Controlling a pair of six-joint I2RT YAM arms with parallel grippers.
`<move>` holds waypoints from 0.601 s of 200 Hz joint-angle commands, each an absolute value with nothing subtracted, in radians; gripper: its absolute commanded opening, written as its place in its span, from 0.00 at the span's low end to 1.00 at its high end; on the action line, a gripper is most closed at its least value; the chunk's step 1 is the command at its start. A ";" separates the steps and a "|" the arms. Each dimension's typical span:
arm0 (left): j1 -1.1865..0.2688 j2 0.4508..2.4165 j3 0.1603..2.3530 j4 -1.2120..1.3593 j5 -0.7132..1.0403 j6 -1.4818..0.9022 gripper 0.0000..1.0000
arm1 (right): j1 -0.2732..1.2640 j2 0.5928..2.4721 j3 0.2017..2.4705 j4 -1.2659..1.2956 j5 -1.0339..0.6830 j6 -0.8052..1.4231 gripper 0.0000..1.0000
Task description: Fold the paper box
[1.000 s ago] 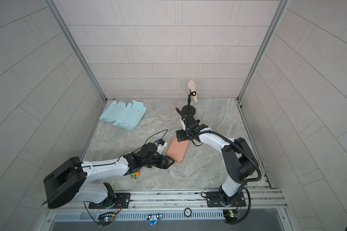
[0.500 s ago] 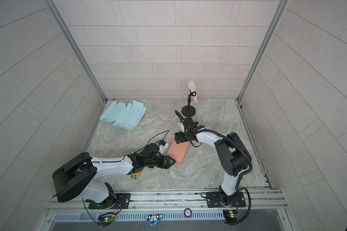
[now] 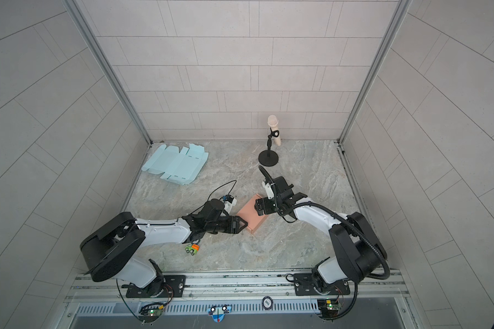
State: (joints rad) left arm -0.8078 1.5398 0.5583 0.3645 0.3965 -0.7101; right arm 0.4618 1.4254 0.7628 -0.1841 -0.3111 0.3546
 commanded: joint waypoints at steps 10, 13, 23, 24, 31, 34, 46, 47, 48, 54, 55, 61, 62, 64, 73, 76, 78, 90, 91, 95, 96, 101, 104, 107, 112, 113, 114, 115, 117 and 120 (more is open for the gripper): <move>-0.784 1.555 0.601 0.394 0.423 -0.698 0.63 | 0.459 1.353 0.691 -0.175 -0.328 0.387 0.95; -0.783 1.558 0.604 0.394 0.424 -0.697 0.63 | 0.459 1.346 0.685 -0.175 -0.328 0.389 0.95; -0.775 1.561 0.612 0.387 0.426 -0.690 0.63 | 0.460 1.329 0.666 -0.175 -0.330 0.397 0.95; -0.774 1.562 0.613 0.386 0.426 -0.689 0.63 | 0.459 1.327 0.664 -0.175 -0.331 0.398 0.95; -0.768 1.566 0.621 0.379 0.428 -0.682 0.63 | 0.460 1.313 0.653 -0.175 -0.333 0.402 0.95; -0.766 1.568 0.622 0.376 0.428 -0.680 0.63 | 0.460 1.305 0.649 -0.176 -0.330 0.404 0.95; -0.757 1.574 0.631 0.371 0.430 -0.675 0.63 | 0.460 1.273 0.635 -0.183 -0.316 0.412 0.95; -0.756 1.575 0.632 0.371 0.430 -0.675 0.63 | 0.460 1.271 0.635 -0.184 -0.315 0.412 0.95; -0.754 1.575 0.633 0.371 0.430 -0.673 0.63 | 0.460 1.268 0.633 -0.185 -0.313 0.412 0.95; -0.749 1.579 0.634 0.371 0.430 -0.672 0.63 | 0.460 1.251 0.630 -0.192 -0.301 0.414 0.95; -0.748 1.579 0.635 0.371 0.431 -0.672 0.63 | 0.460 1.249 0.629 -0.193 -0.299 0.416 0.95; -0.744 1.584 0.637 0.372 0.431 -0.671 0.63 | 0.460 1.234 0.630 -0.205 -0.281 0.416 0.95; -0.744 1.583 0.638 0.373 0.431 -0.671 0.63 | 0.459 1.231 0.630 -0.207 -0.280 0.418 0.95; -0.743 1.584 0.639 0.373 0.432 -0.671 0.63 | 0.460 1.227 0.631 -0.211 -0.274 0.417 0.95; -0.739 1.589 0.641 0.373 0.431 -0.670 0.63 | 0.460 1.210 0.636 -0.228 -0.246 0.419 0.96; -0.738 1.589 0.641 0.373 0.432 -0.670 0.63 | 0.459 1.206 0.638 -0.234 -0.237 0.420 0.96; -0.738 1.590 0.643 0.373 0.431 -0.670 0.63 | 0.458 1.201 0.639 -0.237 -0.230 0.421 0.96; -0.738 1.594 0.644 0.375 0.431 -0.671 0.63 | 0.457 1.191 0.644 -0.250 -0.203 0.423 0.97; -0.738 1.595 0.645 0.375 0.431 -0.671 0.63 | 0.457 1.192 0.645 -0.251 -0.200 0.423 0.97; -0.738 1.596 0.644 0.376 0.432 -0.672 0.63 | 0.456 1.195 0.647 -0.253 -0.195 0.425 0.97; -0.738 1.597 0.644 0.378 0.432 -0.672 0.63 | 0.455 1.196 0.647 -0.253 -0.193 0.425 0.97; -0.738 1.598 0.643 0.381 0.434 -0.673 0.63 | 0.451 1.204 0.649 -0.255 -0.188 0.429 0.97; -0.737 1.600 0.644 0.383 0.434 -0.674 0.63 | 0.448 1.209 0.650 -0.254 -0.186 0.430 0.97; -0.738 1.602 0.643 0.384 0.435 -0.675 0.63 | 0.444 1.216 0.652 -0.251 -0.187 0.432 0.97; -0.738 1.604 0.644 0.387 0.436 -0.677 0.63 | 0.440 1.230 0.653 -0.245 -0.190 0.436 0.97; -0.738 1.604 0.643 0.388 0.436 -0.677 0.63 | 0.438 1.233 0.653 -0.244 -0.191 0.438 0.97; -0.738 1.604 0.644 0.388 0.436 -0.677 0.63 | 0.438 1.235 0.653 -0.242 -0.192 0.439 0.97; -0.738 1.604 0.643 0.389 0.436 -0.677 0.63 | 0.437 1.237 0.653 -0.240 -0.193 0.440 0.97; -0.738 1.605 0.643 0.390 0.435 -0.676 0.63 | 0.435 1.244 0.653 -0.236 -0.197 0.443 0.97; -0.738 1.607 0.643 0.392 0.437 -0.676 0.63 | 0.431 1.253 0.653 -0.228 -0.203 0.449 0.97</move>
State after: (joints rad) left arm -0.7399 1.5940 0.6205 0.3695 0.4263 -0.6903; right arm 0.4522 1.2118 0.6380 -0.2218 -0.2379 0.4194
